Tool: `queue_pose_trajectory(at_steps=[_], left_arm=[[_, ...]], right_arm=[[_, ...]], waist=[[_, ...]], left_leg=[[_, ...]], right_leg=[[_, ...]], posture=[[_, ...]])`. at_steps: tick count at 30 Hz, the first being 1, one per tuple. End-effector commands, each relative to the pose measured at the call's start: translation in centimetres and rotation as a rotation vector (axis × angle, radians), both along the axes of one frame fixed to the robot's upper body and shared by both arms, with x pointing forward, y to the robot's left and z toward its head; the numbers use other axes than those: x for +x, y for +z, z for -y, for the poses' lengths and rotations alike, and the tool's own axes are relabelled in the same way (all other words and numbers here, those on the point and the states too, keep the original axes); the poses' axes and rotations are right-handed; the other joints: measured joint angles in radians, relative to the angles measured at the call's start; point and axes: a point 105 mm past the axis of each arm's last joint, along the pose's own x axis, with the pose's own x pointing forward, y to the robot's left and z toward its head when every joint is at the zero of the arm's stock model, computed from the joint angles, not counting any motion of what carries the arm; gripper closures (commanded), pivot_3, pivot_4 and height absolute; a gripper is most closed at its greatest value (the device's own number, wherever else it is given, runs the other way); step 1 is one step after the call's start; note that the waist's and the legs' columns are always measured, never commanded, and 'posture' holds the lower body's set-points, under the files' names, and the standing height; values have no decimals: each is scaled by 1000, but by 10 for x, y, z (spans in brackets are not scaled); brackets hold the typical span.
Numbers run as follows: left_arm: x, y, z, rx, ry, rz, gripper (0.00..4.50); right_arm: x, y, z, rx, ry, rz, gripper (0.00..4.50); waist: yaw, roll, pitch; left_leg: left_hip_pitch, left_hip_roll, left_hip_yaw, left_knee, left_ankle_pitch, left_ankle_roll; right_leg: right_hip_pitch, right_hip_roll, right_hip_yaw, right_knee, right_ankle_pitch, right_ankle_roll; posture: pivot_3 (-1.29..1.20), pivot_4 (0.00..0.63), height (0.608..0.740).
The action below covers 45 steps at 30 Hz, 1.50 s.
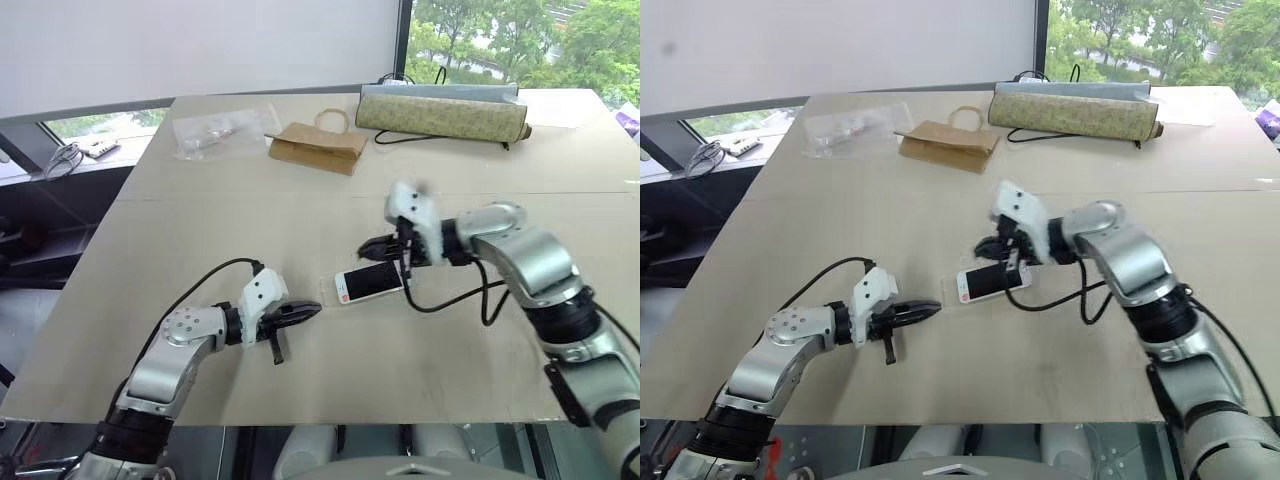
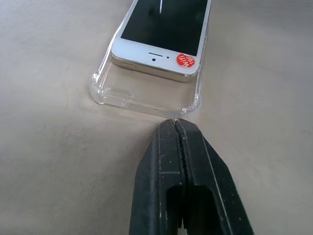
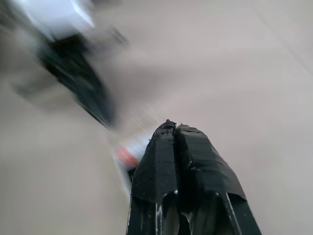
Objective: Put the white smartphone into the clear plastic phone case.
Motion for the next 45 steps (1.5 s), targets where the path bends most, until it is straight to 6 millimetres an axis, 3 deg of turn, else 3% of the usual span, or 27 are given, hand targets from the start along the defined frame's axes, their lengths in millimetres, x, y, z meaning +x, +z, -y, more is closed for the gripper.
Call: queue_pose_trajectory(at_steps=[1,8,14,25,37,45], left_arm=[[7,-3,-12,13,71,-15,4500],[17,0,-23,15,110,-19,4500],[33,-4,-28,74,175,-6,4500],[60,0,-54,161,310,35,4500],[62,4,-48,144,294,42,4500],[62,5,-46,142,288,42,4500]], right_arm=[[2,14,12,-18,-37,104,4440],[10,-9,30,-88,-135,139,4440],[8,-33,25,-117,-125,112,4440],[-7,-32,19,-93,-91,75,4440],[-5,-42,7,-181,-95,123,4440],[-9,-49,-14,-268,-56,145,4440]], waist=[[-4,0,1],[-5,-3,3],[0,-3,4],[5,-3,5],[5,-2,5],[4,-2,5]], left_leg=[[0,0,1,0,1,-1],[1,0,1,1,0,1],[1,0,1,3,1,-1],[6,0,-6,5,6,-1],[6,4,-12,4,9,-5],[6,4,-13,4,10,-6]], right_leg=[[0,0,1,0,0,0],[0,1,1,2,0,0],[2,1,0,4,0,0],[8,3,-6,3,3,-1],[9,7,-11,4,5,-3],[9,8,-12,4,5,-3]], posture=[[0,150,740],[0,150,740],[0,150,740],[0,150,740],[0,150,740],[0,150,740]])
